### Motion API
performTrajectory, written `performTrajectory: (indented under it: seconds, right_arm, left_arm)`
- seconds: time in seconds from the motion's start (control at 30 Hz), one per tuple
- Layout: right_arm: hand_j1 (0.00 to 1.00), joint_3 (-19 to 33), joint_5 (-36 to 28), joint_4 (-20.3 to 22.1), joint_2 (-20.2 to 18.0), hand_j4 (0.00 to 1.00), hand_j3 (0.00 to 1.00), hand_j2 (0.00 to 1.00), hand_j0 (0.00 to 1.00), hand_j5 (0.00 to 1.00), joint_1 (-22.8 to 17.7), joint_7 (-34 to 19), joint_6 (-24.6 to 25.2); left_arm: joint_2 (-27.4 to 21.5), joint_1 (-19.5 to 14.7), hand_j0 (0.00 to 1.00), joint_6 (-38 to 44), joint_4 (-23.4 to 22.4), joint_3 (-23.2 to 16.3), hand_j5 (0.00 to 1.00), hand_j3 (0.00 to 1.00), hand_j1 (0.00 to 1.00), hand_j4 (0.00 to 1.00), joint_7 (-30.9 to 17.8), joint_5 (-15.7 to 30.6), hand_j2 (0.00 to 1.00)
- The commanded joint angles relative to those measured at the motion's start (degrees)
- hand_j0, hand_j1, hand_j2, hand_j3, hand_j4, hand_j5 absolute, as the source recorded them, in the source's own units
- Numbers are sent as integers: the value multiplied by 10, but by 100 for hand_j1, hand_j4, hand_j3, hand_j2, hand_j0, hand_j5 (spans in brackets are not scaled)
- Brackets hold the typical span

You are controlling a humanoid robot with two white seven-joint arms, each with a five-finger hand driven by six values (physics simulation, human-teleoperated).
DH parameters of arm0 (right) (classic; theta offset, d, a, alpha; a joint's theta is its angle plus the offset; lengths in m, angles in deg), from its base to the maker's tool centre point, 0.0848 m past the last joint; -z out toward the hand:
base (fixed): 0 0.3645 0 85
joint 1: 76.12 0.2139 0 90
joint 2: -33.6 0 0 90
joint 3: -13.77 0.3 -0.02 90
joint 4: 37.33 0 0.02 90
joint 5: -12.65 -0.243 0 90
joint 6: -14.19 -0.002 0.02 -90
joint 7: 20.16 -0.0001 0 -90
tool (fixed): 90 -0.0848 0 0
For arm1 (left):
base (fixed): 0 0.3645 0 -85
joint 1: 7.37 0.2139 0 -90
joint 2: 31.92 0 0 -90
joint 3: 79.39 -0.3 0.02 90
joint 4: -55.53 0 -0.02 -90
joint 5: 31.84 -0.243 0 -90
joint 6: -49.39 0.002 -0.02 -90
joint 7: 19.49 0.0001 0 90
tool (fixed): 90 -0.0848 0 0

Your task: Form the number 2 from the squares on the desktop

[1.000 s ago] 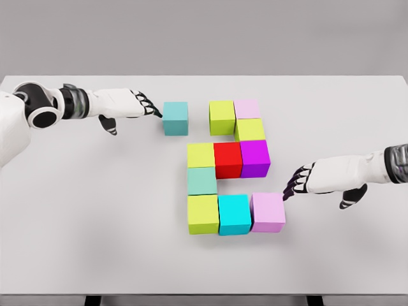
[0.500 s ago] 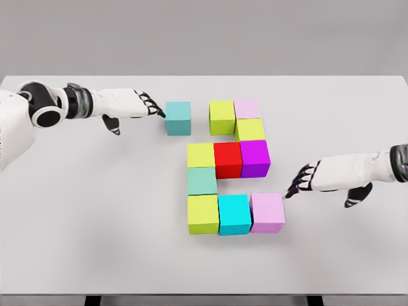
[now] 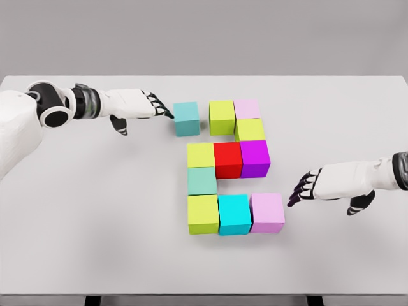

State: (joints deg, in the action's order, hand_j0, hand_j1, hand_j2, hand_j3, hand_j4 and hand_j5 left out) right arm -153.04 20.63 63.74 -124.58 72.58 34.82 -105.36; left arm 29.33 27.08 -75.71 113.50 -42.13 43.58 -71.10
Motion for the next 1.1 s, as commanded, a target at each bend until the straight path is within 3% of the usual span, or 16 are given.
performTrajectory:
  seconds: [0.0,0.47,0.73,0.83,0.93,1.07]
  right_arm:
    - [98,0,-2,1,2,98,98,98,98,98,0,0,0]
    - [98,0,-4,1,23,98,98,98,98,98,0,0,6]
    - [98,1,-5,-1,21,98,98,98,98,98,0,0,6]
    - [99,9,-5,-4,4,99,99,99,99,99,0,0,5]
    - [100,62,-26,-2,-39,100,100,100,100,100,0,0,-3]
    - [100,121,-105,-3,-41,100,100,100,100,100,-2,0,-28]
  left_arm:
    - [1,0,100,1,0,1,100,100,100,100,-1,2,100]
    - [7,-1,100,1,7,2,100,100,100,100,0,2,100]
    - [7,-3,100,1,4,2,100,100,100,100,0,2,100]
    - [6,-4,100,1,0,1,100,100,100,100,0,1,100]
    - [6,-5,100,1,0,2,100,100,100,100,-1,0,100]
    - [7,-7,100,1,0,1,100,100,100,100,-1,0,100]
